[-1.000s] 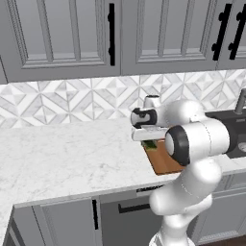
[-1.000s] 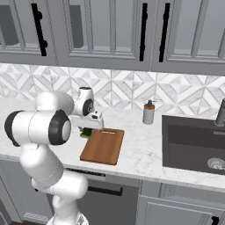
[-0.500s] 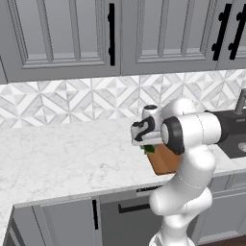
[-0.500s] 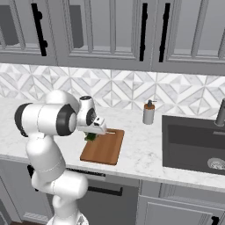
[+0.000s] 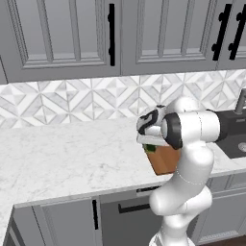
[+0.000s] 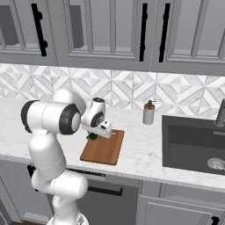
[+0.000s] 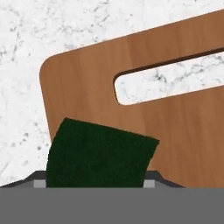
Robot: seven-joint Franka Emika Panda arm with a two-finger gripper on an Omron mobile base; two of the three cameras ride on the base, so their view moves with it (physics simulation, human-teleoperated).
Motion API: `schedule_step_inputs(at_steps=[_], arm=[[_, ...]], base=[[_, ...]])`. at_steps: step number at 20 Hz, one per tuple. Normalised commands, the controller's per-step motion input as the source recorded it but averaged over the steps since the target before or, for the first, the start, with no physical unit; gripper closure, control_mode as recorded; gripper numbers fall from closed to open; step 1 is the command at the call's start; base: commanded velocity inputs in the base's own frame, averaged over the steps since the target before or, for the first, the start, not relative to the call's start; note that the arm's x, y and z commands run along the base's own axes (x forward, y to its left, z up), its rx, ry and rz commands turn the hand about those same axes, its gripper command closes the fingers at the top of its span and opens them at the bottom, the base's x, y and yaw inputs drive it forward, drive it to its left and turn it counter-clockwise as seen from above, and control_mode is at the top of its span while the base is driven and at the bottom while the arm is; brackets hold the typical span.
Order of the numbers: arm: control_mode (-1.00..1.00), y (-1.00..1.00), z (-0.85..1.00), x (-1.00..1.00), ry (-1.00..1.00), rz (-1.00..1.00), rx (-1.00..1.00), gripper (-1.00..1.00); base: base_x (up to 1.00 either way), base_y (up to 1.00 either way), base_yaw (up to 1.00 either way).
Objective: Pick up the sponge from the counter and clean the cutting board by briefly scrubbing or pressing down on the cutting board. Once finished, release the sponge.
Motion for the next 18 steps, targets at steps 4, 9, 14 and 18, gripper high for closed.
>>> schedule_step_inputs(at_steps=[4,9,14,18], arm=[[-1.00,-0.32,0.53,-0.07,0.00,-0.18,0.33,1.00],[-1.00,-0.37,0.25,-0.14,0.00,-0.22,0.21,1.00],[-1.00,-0.03,-0.67,-0.28,0.12,-0.18,0.00,1.00],[-1.00,0.25,-1.00,-0.05,0.27,-0.13,-0.18,1.00]], base=[[0.00,0.00,0.00],[0.00,0.00,0.00],[0.00,0.00,0.00],[0.00,0.00,0.00]])
